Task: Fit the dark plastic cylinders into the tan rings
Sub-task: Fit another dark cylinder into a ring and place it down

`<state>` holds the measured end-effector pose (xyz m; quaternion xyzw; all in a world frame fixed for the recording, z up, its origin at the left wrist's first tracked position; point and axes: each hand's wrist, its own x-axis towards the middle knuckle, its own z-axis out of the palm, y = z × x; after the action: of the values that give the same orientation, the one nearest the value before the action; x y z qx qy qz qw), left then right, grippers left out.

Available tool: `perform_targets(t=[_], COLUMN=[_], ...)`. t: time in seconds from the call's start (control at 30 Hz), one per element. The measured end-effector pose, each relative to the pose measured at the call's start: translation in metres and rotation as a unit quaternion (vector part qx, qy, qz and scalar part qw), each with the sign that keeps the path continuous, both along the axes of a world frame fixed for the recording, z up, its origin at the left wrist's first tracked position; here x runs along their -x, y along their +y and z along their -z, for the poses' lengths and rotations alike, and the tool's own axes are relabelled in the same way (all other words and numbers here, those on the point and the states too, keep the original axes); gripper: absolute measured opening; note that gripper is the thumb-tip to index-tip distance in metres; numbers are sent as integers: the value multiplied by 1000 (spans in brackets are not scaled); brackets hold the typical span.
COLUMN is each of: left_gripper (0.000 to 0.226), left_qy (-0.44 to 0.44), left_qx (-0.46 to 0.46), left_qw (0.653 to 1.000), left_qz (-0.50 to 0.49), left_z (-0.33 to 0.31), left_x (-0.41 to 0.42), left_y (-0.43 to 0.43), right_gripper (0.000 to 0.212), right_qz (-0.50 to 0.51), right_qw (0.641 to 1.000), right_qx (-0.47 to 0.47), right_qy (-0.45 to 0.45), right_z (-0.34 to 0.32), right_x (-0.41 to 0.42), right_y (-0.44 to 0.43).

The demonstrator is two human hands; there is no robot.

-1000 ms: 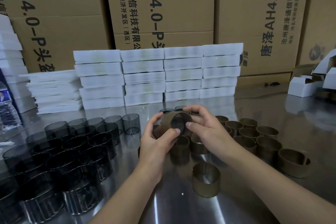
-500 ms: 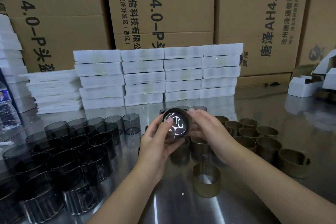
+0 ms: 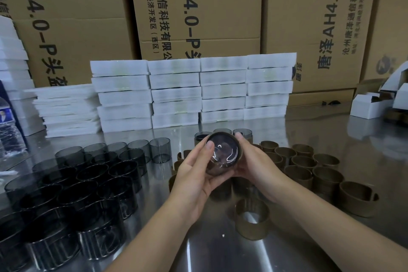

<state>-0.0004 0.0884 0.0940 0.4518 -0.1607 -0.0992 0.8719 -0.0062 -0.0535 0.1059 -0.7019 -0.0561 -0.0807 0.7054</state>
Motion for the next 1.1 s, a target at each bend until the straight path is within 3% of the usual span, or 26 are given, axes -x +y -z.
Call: perform_targets(t=[0.33,0.63,0.83,1.1], left_gripper=[76,83,73,87], left_qy=[-1,2,12,28], left_qx=[0,9,25,58], left_qw=[1000,1000,999,997], left_qz=[15,19,20,36], left_z=[-1,-4,-3,-3], left_x=[-2,-1,-3,-4], left_y=[1,1,0,0], right_gripper=[56,51,47,46], right_qz=[-28,-63,-76,-63], right_qw=[999,995,993,994], right_qx=[-26,-68,-93,-87], right_qy=[-9,-31,-20,-22], right_z=[4,5,3,-4], right_x=[-3,-4,-3,1], right_y=[0,1,3,4])
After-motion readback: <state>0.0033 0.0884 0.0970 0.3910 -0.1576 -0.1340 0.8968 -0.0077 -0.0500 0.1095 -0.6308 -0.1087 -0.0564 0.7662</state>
